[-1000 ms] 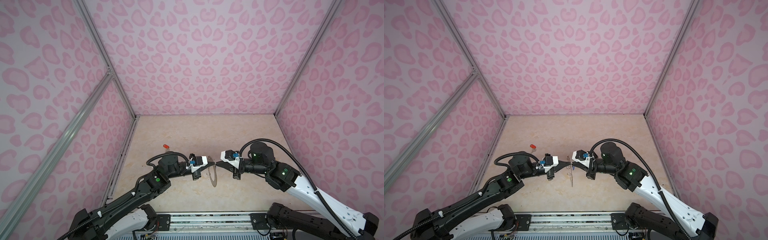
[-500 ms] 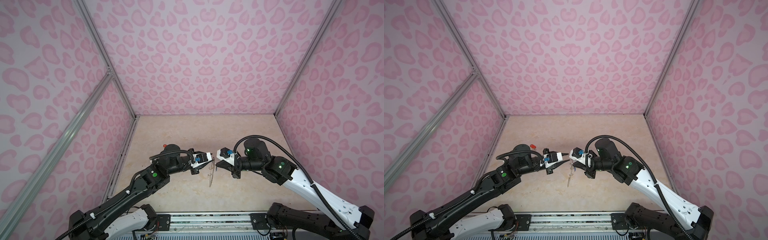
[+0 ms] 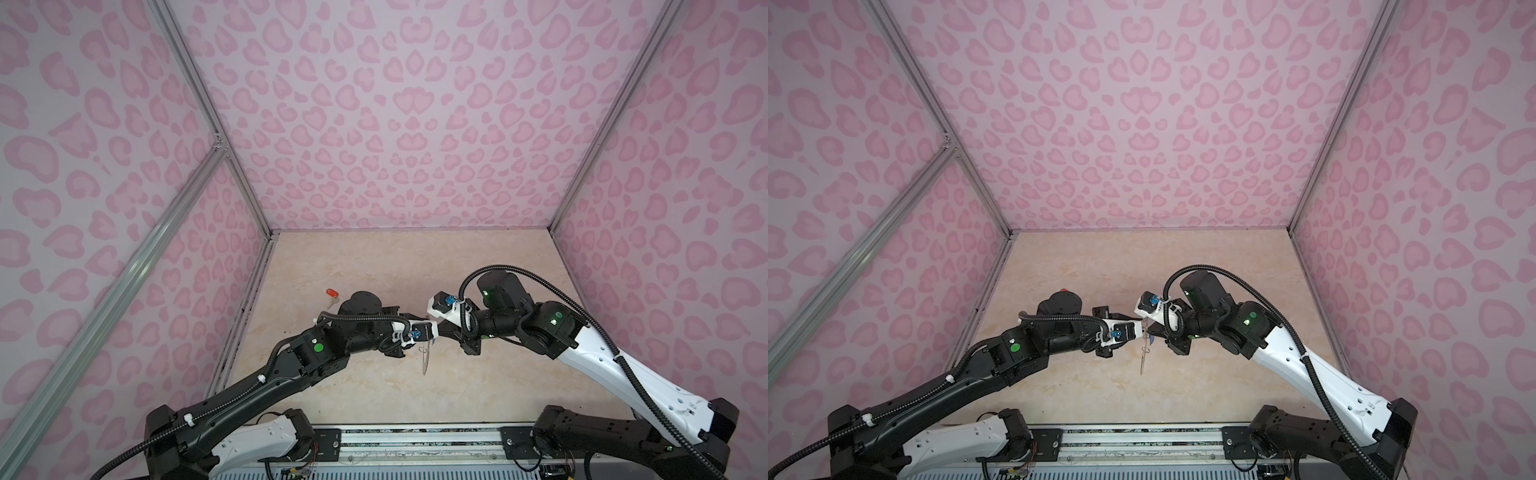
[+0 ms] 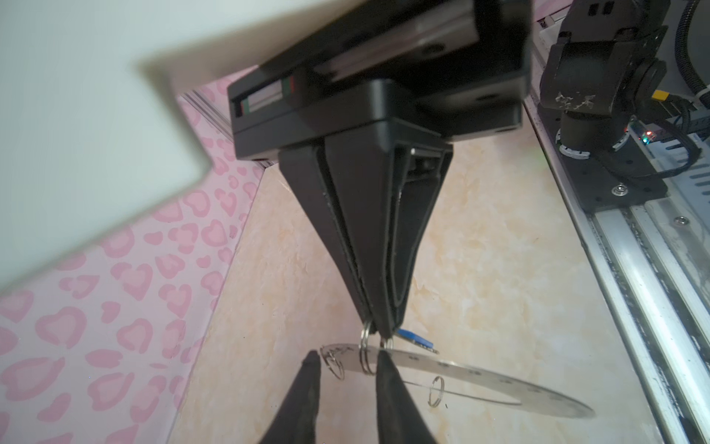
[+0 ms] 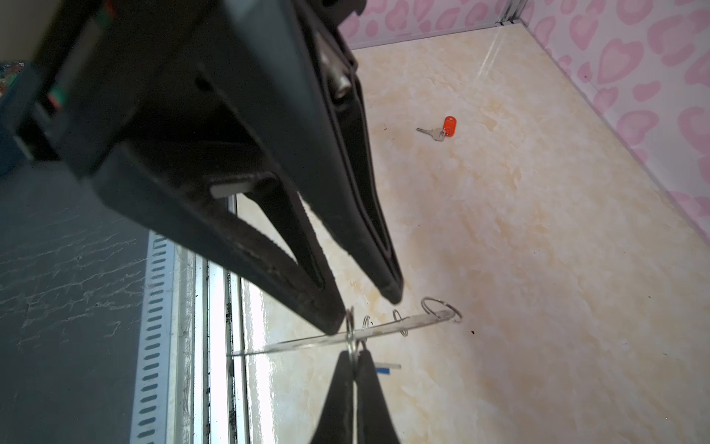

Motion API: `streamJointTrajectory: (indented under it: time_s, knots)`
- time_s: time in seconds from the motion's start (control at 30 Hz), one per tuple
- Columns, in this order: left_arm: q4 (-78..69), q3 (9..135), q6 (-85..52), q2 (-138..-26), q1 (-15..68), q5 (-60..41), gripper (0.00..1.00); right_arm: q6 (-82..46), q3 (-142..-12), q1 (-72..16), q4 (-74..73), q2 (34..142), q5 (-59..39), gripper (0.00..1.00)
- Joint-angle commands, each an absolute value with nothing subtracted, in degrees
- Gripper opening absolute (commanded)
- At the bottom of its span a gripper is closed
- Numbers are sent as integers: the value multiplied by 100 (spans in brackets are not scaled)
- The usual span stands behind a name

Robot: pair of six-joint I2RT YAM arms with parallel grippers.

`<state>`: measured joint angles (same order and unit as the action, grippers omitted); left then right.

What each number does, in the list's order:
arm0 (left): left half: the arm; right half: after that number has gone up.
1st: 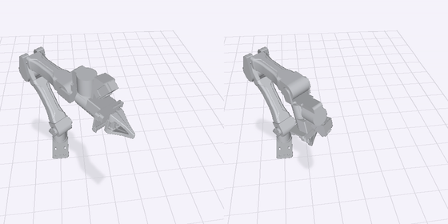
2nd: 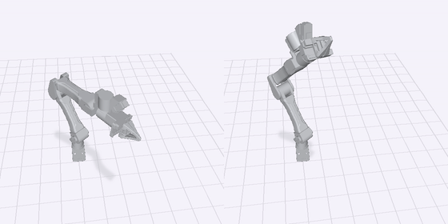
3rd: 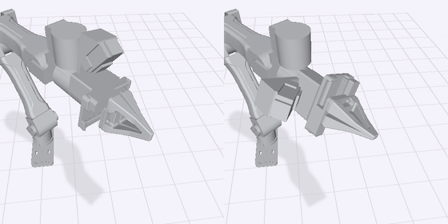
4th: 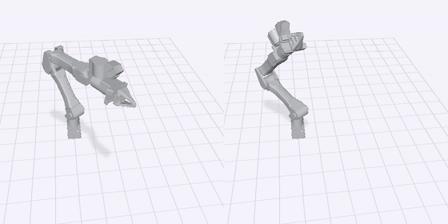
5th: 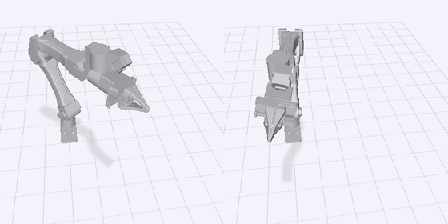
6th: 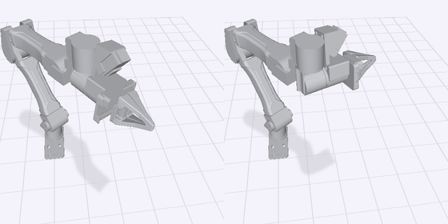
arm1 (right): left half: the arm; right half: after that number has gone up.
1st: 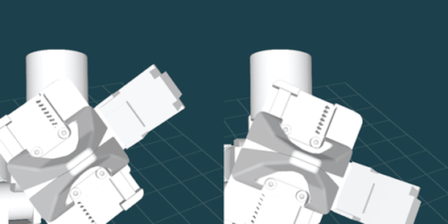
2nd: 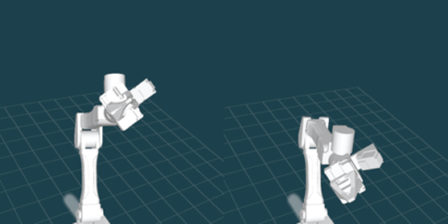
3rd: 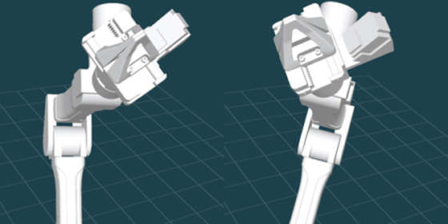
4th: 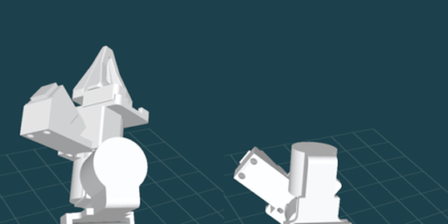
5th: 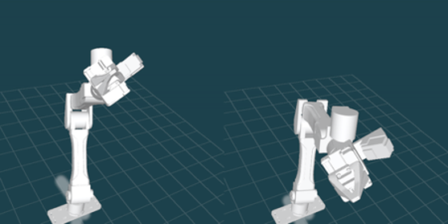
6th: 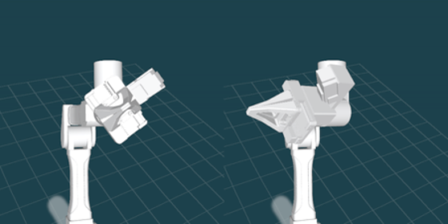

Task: Put the keys on the keyring

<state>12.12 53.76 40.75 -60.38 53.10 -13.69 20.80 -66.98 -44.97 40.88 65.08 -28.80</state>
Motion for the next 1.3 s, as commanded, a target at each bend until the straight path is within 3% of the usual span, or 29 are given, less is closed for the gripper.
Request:
streamJointTrajectory:
  time_s: [0.0,0.7,0.8,0.9,1.27]
  knots:
    - [1244,5483,4166,-6112,5360,-1257,25,2101,-6724,-4520,4116,6521,-2879,0]
    - [1290,5576,4040,-6313,5458,-1244,3,2284,-6776,-4653,4010,6457,-2754,0]
    - [1097,5493,3820,-6226,5434,-1345,3,2394,-6640,-4649,3894,6298,-2439,16]
    - [765,5352,3463,-6090,5300,-1618,3,2456,-6328,-4632,3563,5984,-2075,22]
    - [-709,4697,2296,-5688,4899,-2210,3,2336,-5305,-4811,2029,5077,-1486,24]
